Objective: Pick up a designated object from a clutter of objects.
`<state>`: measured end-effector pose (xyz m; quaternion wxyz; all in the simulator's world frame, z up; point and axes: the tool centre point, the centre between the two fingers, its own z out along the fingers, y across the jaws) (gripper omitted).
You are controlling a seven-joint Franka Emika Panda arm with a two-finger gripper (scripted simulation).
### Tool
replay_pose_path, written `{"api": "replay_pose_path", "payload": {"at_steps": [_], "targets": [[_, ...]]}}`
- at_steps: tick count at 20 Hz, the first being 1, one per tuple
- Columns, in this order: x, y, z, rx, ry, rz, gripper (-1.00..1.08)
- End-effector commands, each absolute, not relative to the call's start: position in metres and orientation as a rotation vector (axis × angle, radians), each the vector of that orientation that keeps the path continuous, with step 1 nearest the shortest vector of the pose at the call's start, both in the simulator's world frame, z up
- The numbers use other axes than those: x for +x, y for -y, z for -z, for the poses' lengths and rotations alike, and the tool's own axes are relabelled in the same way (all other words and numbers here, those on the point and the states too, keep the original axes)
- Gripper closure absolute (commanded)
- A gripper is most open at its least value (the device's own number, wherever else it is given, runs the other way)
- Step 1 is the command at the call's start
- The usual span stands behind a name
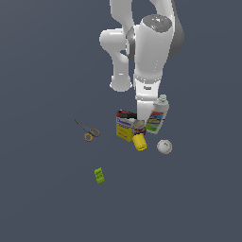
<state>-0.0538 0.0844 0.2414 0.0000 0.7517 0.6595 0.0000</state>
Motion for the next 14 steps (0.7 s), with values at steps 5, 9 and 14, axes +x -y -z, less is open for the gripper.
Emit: {"api": "replay_pose_path", "payload": {"at_steps": [5, 9, 14], "targets": [[-0.054, -0.084, -0.237, 2.361, -2.073, 0.0, -0.92], [-0.055, -0.085, -0.224, 2.359, -2.075, 0.0, -0.92], [-0.055, -0.085, -0.201, 2.357, -2.077, 0.0, -0.92]]}}
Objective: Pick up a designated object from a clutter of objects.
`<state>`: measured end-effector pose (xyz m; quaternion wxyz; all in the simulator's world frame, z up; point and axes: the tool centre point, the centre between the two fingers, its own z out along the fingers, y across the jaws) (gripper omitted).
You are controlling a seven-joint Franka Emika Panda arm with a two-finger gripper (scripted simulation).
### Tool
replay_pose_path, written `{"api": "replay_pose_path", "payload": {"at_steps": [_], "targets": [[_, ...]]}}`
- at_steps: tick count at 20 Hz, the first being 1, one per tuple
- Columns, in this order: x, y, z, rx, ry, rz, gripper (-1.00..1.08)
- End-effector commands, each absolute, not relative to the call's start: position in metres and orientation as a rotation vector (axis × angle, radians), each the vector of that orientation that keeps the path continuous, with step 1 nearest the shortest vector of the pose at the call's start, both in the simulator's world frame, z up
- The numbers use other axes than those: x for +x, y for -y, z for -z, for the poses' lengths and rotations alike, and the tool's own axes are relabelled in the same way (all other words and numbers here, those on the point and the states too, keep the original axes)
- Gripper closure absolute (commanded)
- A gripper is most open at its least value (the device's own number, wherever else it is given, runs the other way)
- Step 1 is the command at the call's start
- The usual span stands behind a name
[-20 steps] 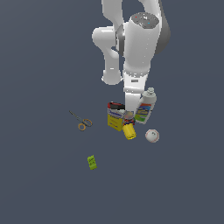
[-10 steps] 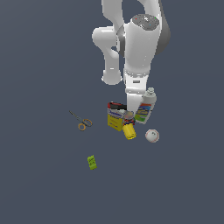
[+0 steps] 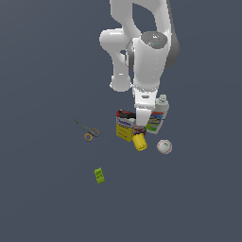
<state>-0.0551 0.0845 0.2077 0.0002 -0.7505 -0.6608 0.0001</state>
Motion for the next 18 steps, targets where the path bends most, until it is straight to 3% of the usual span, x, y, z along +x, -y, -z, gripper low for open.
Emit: {"api": "replay_pose_path", "payload": {"at_steps": [1, 6, 7, 18], "targets": [[-0.0551, -0.0845, -0.1983, -2.357, 2.077, 0.0, -0.92], [-0.0544, -0.0845, -0.1912, -2.356, 2.077, 0.0, -0.92], [-0.0544, -0.0845, -0.1912, -2.356, 2.077, 0.0, 1.08], [-0.0544, -0.0844, -0.1914, -2.356, 2.077, 0.0, 1.08]]}}
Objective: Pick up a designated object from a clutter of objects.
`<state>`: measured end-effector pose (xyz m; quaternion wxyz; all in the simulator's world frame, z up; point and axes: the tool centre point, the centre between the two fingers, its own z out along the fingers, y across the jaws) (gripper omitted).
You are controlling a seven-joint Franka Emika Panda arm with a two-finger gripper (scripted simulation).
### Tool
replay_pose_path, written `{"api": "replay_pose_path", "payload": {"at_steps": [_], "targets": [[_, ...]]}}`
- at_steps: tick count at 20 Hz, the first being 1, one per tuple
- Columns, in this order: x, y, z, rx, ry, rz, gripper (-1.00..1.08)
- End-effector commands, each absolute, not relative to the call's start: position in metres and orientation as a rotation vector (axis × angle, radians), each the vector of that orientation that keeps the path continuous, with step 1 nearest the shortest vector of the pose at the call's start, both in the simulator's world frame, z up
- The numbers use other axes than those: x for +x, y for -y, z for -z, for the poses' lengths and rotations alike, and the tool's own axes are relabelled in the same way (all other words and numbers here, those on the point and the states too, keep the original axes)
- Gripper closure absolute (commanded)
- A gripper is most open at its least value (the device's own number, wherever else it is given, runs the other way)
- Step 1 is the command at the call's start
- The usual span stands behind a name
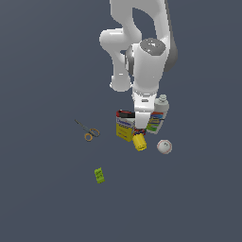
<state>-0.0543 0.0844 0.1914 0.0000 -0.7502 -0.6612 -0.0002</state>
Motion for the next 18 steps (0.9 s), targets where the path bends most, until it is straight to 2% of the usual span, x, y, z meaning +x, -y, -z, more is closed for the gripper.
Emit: {"api": "replay_pose_path", "payload": {"at_steps": [1, 9, 18], "targets": [[-0.055, -0.084, -0.192, -2.356, 2.077, 0.0, 1.08], [-0.06, -0.071, -0.215, -2.356, 2.077, 0.001, 1.08], [-0.076, -0.034, -0.278, -2.354, 2.076, 0.004, 1.08]]}}
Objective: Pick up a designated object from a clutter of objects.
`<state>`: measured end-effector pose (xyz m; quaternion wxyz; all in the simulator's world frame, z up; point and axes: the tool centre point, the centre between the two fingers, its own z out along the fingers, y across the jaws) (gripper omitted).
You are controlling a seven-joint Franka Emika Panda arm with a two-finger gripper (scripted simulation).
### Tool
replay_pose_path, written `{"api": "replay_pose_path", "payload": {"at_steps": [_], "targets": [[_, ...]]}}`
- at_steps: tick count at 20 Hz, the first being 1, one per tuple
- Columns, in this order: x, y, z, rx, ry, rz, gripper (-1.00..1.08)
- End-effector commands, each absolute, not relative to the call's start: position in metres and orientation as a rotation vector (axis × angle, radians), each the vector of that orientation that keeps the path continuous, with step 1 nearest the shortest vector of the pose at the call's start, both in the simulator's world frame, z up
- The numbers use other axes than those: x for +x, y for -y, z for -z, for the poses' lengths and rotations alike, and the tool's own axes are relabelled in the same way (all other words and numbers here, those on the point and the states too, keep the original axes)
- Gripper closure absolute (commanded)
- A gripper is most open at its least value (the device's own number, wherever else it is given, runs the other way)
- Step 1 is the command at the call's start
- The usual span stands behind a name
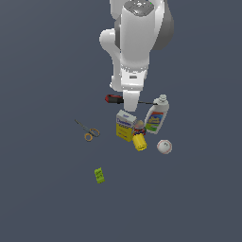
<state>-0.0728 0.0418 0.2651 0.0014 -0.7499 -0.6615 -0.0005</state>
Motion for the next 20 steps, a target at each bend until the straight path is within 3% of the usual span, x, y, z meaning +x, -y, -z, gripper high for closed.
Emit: {"api": "replay_pose_path", "payload": {"at_steps": [1, 11, 20], "targets": [[-0.078, -0.029, -0.288, -2.354, 2.076, 0.004, 1.08], [-0.097, 0.022, -0.375, -2.355, 2.076, 0.003, 1.08], [-0.104, 0.048, -0.418, -2.357, 2.076, 0.001, 1.08]]}}
